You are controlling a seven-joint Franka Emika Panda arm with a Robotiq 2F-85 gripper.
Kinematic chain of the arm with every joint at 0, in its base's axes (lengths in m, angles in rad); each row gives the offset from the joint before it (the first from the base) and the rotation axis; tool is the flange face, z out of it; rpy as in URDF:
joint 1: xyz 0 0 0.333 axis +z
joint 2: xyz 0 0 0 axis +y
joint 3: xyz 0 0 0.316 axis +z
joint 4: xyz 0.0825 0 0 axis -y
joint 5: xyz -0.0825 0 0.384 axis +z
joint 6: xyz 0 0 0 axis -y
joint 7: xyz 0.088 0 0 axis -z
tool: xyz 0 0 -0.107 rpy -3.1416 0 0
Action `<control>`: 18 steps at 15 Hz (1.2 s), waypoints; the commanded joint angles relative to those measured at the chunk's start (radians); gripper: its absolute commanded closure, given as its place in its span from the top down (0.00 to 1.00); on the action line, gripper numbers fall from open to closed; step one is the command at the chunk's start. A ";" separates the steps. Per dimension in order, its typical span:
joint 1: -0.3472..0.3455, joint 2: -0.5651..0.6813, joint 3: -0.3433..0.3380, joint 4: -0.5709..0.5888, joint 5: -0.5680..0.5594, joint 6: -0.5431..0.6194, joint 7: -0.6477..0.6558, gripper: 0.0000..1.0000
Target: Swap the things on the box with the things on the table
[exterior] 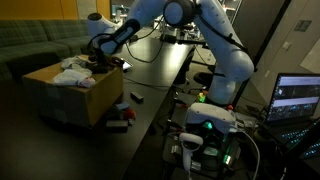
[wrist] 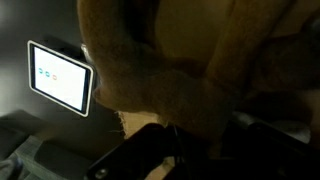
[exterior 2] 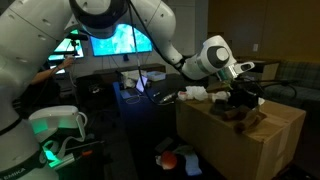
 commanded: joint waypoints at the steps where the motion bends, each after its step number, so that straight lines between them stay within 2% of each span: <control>1: -0.006 0.047 -0.016 0.072 0.055 -0.016 -0.043 0.03; 3: -0.005 0.047 -0.022 0.080 0.061 -0.024 -0.048 0.03; 4: -0.004 0.042 -0.025 0.079 0.062 -0.027 -0.050 0.32; 13: 0.012 0.011 -0.034 0.073 0.052 -0.025 -0.063 0.99; 18: 0.047 -0.020 -0.048 0.077 0.030 -0.017 -0.045 1.00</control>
